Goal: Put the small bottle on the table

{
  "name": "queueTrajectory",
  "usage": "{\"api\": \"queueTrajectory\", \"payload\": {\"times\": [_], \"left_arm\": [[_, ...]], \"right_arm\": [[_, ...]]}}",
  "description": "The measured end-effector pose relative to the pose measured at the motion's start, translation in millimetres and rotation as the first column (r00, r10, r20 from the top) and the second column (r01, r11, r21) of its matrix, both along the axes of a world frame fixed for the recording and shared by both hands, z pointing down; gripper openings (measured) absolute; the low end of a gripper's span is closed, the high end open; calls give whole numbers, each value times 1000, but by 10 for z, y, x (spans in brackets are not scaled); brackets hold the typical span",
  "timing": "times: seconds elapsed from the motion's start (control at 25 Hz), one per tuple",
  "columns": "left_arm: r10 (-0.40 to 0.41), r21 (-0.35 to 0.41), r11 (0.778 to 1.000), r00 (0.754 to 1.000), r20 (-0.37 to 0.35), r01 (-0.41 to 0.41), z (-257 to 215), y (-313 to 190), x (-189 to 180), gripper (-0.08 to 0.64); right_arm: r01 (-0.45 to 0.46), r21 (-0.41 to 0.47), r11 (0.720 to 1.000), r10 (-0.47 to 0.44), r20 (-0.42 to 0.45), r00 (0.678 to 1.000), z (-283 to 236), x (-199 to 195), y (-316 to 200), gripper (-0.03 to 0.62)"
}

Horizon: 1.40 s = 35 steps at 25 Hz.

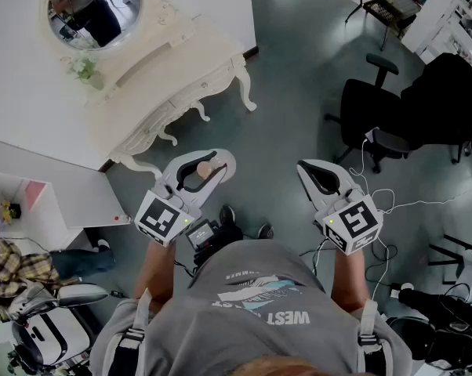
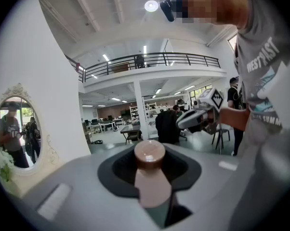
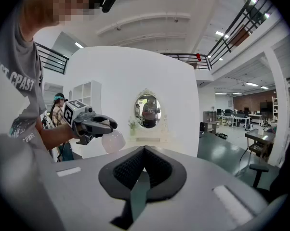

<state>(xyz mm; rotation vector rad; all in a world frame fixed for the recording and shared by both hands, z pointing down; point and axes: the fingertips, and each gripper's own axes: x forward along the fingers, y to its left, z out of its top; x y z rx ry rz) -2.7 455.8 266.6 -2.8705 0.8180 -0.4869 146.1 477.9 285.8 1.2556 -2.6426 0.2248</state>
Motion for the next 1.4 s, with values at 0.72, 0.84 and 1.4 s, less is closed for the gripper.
{"api": "queueTrajectory", "payload": {"times": [0.72,0.84,1.4], "left_arm": [[-42,-12,999,999,-17,41,16,-500,-384,112],[-14,-11,1000,1000,-16,14,61,-759,-439,112],[134,-1,991,989,-56,-134,-23,-1978,-975,112]], "right_arm": [[-20,0,1000,20,-5,1000,-40,-274,-494,2],[-65,-6,998,65,6,998,-39,-305,-717,3],[-221,-8,975,221,-24,975,-207,-908,-1687,21]]}}
